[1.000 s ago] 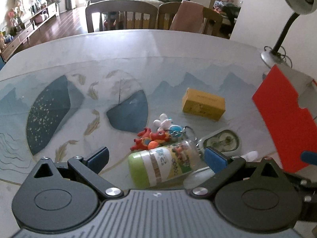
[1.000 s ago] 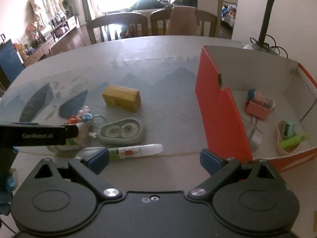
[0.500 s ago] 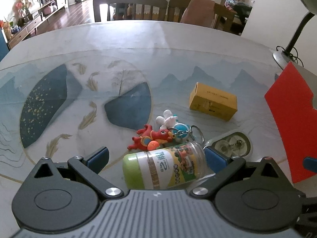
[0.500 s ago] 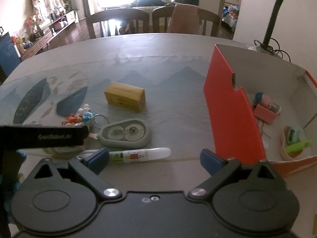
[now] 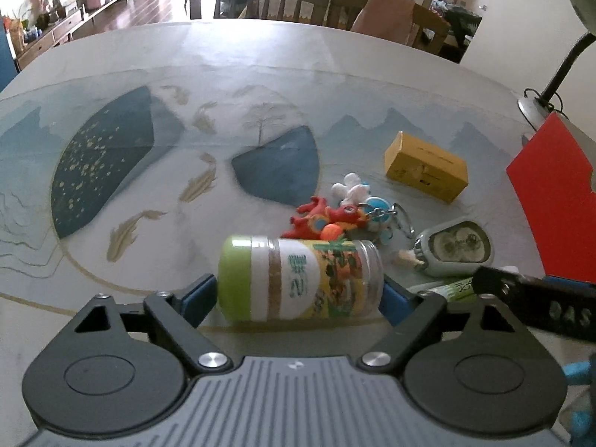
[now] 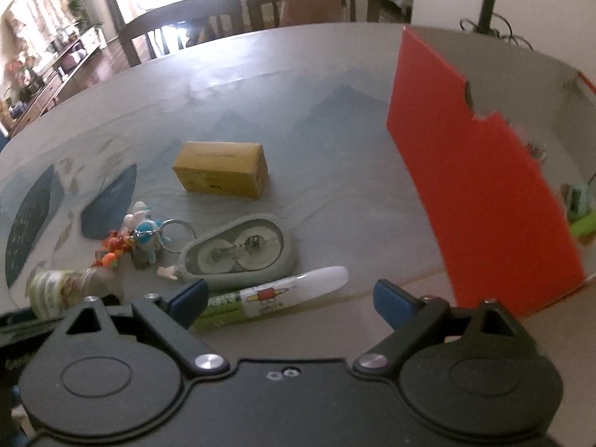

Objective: Organize rigid objects
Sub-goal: 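Grasp the green-capped jar with the left tool while the right tool grasps the white marker, then carry the jar and white marker with both tools over the red box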

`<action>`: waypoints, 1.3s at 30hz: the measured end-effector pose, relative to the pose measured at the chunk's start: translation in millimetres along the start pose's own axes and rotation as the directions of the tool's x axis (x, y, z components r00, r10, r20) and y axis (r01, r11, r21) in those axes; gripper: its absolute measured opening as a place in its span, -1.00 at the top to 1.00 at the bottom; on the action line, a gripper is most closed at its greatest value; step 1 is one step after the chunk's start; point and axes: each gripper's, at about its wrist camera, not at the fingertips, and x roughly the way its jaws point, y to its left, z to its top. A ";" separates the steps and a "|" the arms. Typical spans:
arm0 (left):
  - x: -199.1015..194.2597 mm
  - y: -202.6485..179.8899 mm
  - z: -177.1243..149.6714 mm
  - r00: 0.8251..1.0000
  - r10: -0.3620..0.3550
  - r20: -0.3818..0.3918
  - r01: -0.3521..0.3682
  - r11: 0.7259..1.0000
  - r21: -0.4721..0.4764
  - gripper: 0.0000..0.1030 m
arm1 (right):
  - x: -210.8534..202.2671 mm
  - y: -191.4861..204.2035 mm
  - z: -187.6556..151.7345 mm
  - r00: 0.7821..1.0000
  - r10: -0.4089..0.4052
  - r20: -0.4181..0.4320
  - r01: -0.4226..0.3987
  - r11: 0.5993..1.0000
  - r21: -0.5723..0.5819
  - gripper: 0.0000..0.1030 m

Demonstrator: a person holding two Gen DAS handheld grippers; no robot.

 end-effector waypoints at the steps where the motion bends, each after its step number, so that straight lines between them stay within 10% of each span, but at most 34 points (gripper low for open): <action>1: -0.8 1.7 -0.3 1.000 0.001 0.002 -0.001 1.000 0.001 -0.68 | 1.8 2.0 -0.5 1.000 -0.001 -0.005 0.001 1.000 0.005 -0.85; 14: -3.5 15.5 -3.0 1.000 -0.018 0.019 0.017 0.999 0.027 -0.68 | 1.1 15.0 -27.4 0.999 -0.024 -0.024 0.022 0.998 -0.061 -0.75; 28: -7.1 18.6 -7.1 0.998 -0.029 0.050 0.025 0.996 0.081 -0.67 | -17.4 13.5 -39.4 1.000 0.003 0.015 0.000 0.987 -0.161 0.54; 39: -18.6 23.0 -8.1 0.997 -0.030 0.068 0.024 0.996 0.081 -0.65 | -37.8 -21.5 -30.7 0.998 0.034 0.054 -0.027 0.993 -0.113 0.67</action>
